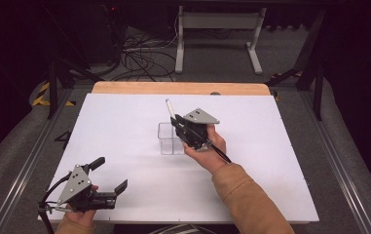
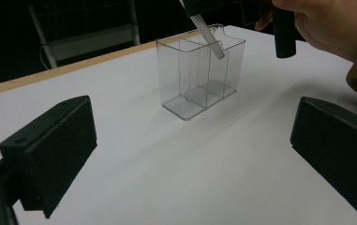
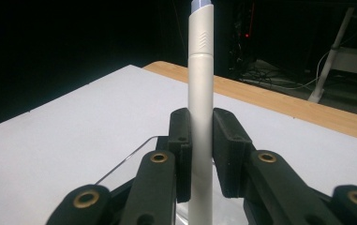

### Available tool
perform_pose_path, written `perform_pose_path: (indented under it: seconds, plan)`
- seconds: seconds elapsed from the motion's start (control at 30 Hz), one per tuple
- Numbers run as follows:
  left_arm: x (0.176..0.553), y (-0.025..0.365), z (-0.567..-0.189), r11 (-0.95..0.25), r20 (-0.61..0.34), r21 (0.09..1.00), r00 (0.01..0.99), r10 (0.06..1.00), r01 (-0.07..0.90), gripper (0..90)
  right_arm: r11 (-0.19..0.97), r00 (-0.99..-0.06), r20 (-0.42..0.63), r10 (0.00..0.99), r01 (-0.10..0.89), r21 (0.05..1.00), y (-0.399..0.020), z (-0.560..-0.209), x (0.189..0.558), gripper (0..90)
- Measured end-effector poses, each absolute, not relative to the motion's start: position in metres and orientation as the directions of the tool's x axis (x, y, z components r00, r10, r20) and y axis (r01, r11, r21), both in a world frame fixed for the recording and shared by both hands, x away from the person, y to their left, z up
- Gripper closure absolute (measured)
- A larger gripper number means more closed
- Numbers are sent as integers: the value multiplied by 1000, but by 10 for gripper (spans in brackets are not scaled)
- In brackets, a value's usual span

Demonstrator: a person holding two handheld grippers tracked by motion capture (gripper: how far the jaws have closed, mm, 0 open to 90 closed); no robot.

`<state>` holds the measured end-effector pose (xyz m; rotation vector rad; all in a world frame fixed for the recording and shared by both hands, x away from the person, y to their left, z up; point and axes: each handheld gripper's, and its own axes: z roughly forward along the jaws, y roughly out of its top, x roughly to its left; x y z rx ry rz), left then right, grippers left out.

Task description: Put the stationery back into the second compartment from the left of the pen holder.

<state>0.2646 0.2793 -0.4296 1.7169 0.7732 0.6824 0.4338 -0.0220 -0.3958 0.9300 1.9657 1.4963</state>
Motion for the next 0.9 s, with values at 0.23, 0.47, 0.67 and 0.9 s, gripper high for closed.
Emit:
perform_pose_path:
  seconds: [0.23,0.47,0.67,0.9]
  plan:
    - [265,280,-429,-211,69,965,626,777,156,14,174,-649,8,761,216,961,-24,-396,435,671]
    - [265,279,-430,-205,61,966,624,779,160,14,135,-684,11,730,160,978,-30,-384,430,451]
    - [265,279,-429,-211,69,965,625,777,156,14,95,-706,-2,708,93,991,-39,-370,422,346]
    - [265,279,-429,-211,68,965,625,778,158,14,85,-724,-20,690,53,995,-47,-362,414,305]
